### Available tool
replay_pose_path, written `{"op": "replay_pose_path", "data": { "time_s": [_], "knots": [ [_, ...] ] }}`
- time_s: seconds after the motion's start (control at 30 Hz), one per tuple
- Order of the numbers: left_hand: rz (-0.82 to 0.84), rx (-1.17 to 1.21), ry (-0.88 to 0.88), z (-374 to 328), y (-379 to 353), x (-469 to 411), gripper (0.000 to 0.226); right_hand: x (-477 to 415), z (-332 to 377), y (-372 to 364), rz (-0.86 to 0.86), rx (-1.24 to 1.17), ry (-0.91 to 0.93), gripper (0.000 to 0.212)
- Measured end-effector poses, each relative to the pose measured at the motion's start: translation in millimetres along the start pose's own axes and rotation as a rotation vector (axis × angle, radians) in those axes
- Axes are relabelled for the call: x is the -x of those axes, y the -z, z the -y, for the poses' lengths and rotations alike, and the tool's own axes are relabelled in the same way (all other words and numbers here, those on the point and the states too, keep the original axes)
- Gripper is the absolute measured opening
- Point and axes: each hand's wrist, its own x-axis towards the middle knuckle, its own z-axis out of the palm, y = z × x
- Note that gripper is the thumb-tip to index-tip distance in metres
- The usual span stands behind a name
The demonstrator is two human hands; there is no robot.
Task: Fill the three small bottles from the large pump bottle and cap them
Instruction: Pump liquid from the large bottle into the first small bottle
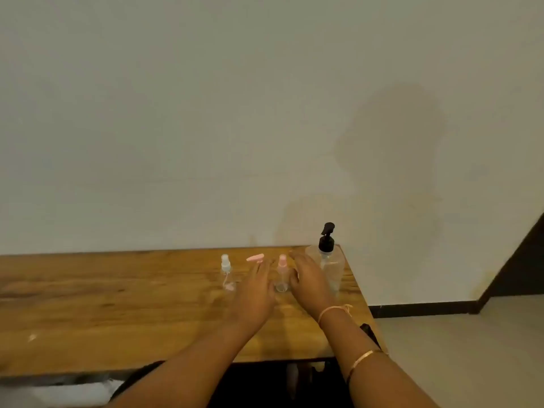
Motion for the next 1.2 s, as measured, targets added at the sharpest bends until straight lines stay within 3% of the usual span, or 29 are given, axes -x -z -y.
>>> {"op": "replay_pose_path", "data": {
  "time_s": [0.57, 0.77, 1.0, 1.1, 1.2],
  "knots": [
    [-0.082, 0.164, 0.084, 56, -56, -29, 0.048, -55, -27, -74, 0.136, 0.026, -0.124, 0.082],
    [-0.077, 0.233, 0.191, 56, -64, -44, 0.053, -57, -28, -75, 0.033, 0.099, -0.157, 0.053],
    [0.049, 0.226, 0.204, 57, -62, -40, 0.066, -48, -7, -44, 0.069, 0.144, -0.068, 0.029],
    [0.041, 0.279, 0.206, 49, -59, -40, 0.06, -40, 0, -30, 0.025, 0.023, -0.058, 0.031],
    [-0.027, 0.288, 0.243, 45, -56, -39, 0.039, -32, 0, -25, -0.029, -0.191, -0.135, 0.034]
  ]
}}
